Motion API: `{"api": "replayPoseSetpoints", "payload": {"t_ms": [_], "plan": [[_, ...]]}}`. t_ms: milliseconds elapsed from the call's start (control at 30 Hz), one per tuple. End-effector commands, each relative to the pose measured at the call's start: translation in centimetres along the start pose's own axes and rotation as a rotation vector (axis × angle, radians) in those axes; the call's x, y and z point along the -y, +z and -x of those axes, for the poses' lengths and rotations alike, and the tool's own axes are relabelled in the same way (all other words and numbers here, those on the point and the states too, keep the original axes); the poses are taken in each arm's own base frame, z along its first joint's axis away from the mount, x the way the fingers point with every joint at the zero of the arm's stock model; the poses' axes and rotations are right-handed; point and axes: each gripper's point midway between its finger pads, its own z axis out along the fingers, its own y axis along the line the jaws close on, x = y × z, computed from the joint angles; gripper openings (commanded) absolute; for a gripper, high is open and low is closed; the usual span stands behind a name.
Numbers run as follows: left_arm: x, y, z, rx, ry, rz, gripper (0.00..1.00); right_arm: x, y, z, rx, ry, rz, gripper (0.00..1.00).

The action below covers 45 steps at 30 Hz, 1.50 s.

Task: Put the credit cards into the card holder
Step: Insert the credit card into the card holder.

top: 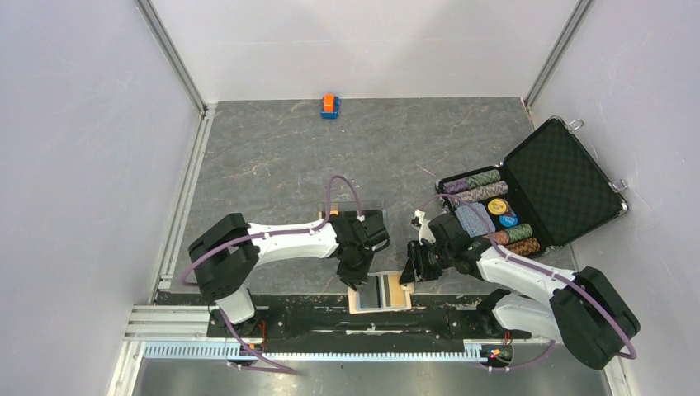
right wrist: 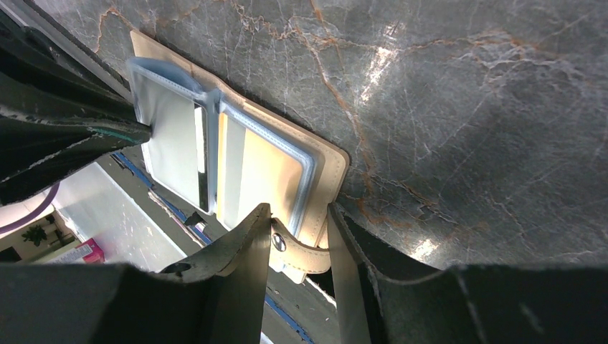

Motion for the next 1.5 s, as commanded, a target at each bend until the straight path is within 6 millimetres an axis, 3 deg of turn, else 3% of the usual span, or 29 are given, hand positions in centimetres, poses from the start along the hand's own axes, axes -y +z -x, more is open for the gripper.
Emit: {"api": "replayPoseSetpoints", "payload": {"t_ms": [0, 333, 400, 500, 633, 833, 1067, 1167, 1300, 1467], "plan": [[1.7, -0.8, 1.2, 0.034, 0.072, -0.026, 0.2, 1.4, 0.0, -0.8, -0.03, -0.009, -0.07, 0.38], [5.1, -2.0, 1.8, 0.072, 0.031, -0.193, 0.15, 1.2, 0.0, -0.6, -0.025, -0.013, -0.064, 0.38], [5.6, -2.0, 1.7, 0.077, 0.014, -0.233, 0.21, 1.2, 0.0, -0.5, -0.023, -0.015, -0.063, 0.38], [6.1, -2.0, 1.5, 0.075, -0.008, -0.274, 0.43, 1.1, -0.1, -0.4, -0.019, -0.018, -0.059, 0.39], [6.2, -2.3, 1.6, 0.093, -0.02, -0.287, 0.51, 1.1, -0.1, -0.4, -0.019, -0.021, -0.058, 0.39], [5.7, -3.2, 1.9, 0.141, -0.039, -0.292, 0.51, 0.5, -0.3, 0.2, 0.001, -0.031, -0.044, 0.4], [7.4, -5.0, 2.5, 0.192, -0.036, -0.441, 0.54, 0.7, -0.2, -0.2, -0.008, -0.028, -0.042, 0.41], [6.3, -5.1, 2.7, 0.202, -0.056, -0.401, 0.55, 0.7, -0.2, -0.2, -0.006, -0.03, -0.042, 0.41], [6.4, -5.4, 2.9, 0.208, -0.039, -0.404, 0.52, 0.7, -0.1, -0.3, -0.01, -0.029, -0.04, 0.41], [6.9, -3.8, 2.4, 0.129, 0.027, -0.397, 0.48, 0.5, -0.2, -0.1, -0.007, -0.033, -0.033, 0.42]]}}
